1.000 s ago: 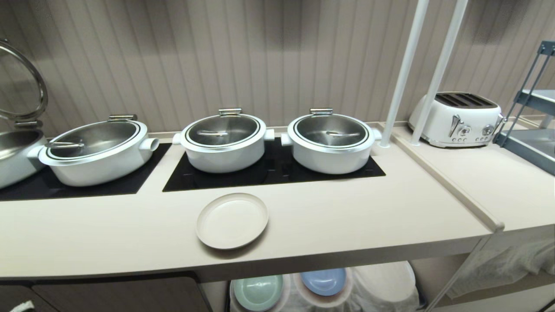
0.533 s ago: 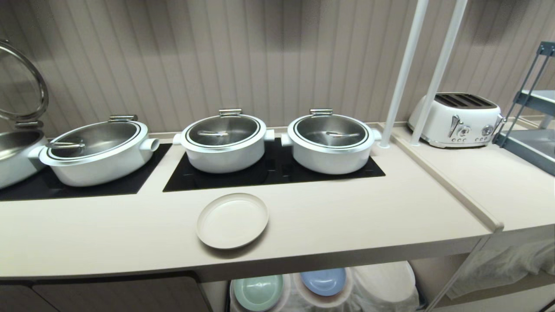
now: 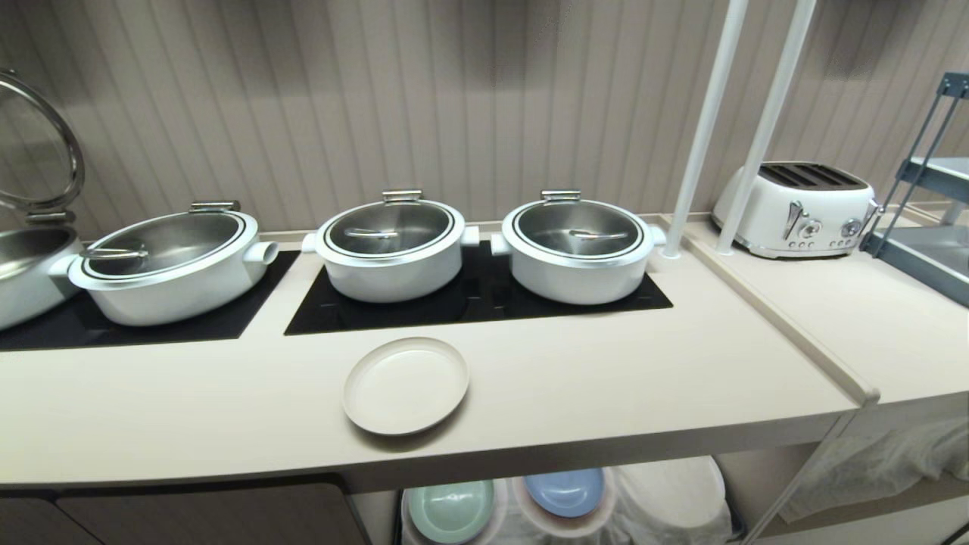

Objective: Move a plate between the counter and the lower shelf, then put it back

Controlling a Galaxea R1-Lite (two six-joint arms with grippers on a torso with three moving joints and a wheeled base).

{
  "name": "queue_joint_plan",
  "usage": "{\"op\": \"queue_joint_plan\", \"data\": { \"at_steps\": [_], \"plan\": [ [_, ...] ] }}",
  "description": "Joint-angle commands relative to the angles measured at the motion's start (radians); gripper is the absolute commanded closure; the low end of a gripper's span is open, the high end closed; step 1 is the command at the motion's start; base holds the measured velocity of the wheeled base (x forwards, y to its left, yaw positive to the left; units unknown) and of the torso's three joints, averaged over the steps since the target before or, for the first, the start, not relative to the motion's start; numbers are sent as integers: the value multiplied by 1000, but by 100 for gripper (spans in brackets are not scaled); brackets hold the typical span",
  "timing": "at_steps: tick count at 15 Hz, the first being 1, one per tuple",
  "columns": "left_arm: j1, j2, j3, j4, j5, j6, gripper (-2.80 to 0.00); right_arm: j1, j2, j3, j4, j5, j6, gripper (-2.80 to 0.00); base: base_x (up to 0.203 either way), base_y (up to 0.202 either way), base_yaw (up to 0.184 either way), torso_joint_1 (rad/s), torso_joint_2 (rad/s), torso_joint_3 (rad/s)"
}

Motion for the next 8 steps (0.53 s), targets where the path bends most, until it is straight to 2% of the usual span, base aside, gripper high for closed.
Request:
{"op": "queue_joint_plan", "data": {
  "at_steps": [1, 8],
  "plan": [
    [-10, -132, 0, 0, 0, -3, 0, 0, 0, 0, -1, 0, 0, 0, 0, 0, 0, 0, 0, 0],
    [-14, -143, 0, 1, 3, -6, 0, 0, 0, 0, 0, 0, 0, 0, 0, 0, 0, 0, 0, 0]
  ]
}}
